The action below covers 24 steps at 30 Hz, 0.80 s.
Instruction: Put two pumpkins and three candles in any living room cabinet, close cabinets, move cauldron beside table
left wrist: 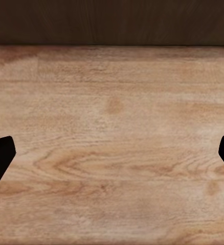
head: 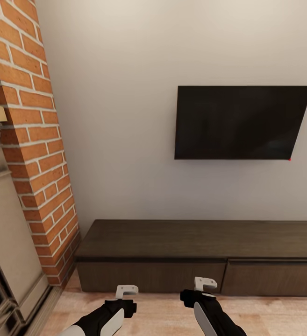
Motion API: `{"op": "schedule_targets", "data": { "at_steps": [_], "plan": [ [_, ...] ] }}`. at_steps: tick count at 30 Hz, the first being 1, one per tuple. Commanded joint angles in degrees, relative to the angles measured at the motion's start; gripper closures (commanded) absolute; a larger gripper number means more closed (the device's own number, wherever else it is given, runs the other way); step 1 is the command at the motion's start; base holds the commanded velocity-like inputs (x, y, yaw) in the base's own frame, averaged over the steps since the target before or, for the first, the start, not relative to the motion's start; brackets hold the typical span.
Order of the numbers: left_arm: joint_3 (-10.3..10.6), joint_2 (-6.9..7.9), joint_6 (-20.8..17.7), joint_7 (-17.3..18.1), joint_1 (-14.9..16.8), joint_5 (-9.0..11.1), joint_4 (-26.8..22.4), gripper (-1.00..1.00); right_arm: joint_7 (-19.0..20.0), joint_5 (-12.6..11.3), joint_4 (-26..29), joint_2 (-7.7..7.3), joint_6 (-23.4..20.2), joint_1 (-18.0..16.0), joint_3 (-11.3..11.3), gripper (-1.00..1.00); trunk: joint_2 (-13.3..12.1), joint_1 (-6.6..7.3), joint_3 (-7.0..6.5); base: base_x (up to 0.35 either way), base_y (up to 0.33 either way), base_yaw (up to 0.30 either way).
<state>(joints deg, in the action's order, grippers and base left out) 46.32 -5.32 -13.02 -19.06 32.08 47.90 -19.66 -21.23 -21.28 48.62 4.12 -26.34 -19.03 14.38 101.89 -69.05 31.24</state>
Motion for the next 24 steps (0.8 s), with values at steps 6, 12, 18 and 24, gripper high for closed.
{"op": "schedule_targets", "data": {
  "at_steps": [6, 12, 18, 24],
  "plan": [
    [0.5, 0.04, -0.1, -0.6, 0.1, 0.2, -0.1, -1.0, -0.5, -0.6, 0.1, 0.0, -0.1, 0.0, 0.2, -1.0, -2.4, 1.33, -1.02, 0.0, 0.0, 0.0],
    [0.5, 0.05, -0.1, -0.7, 0.1, 0.1, -0.1, -1.0, -0.5, -0.6, 0.1, 0.12, -0.1, 0.0, 0.1, -1.0, -4.8, 2.65, -2.09, 0.0, 0.0, 0.0],
    [0.5, 0.05, -0.1, -0.8, 0.1, 0.1, -0.1, -1.0, -0.5, -0.6, 0.1, 0.24, -0.1, 0.0, 0.2, -1.0, -7.2, 3.96, -3.17, 0.0, 0.0, 0.0],
    [0.5, 0.05, -0.1, -0.9, 0.0, 0.1, -0.1, -1.0, -0.5, -0.6, 0.1, 0.28, -0.1, 0.0, 0.2, -1.0, -9.6, 5.28, -4.25, 0.0, 0.0, 0.0]
  ]
}}
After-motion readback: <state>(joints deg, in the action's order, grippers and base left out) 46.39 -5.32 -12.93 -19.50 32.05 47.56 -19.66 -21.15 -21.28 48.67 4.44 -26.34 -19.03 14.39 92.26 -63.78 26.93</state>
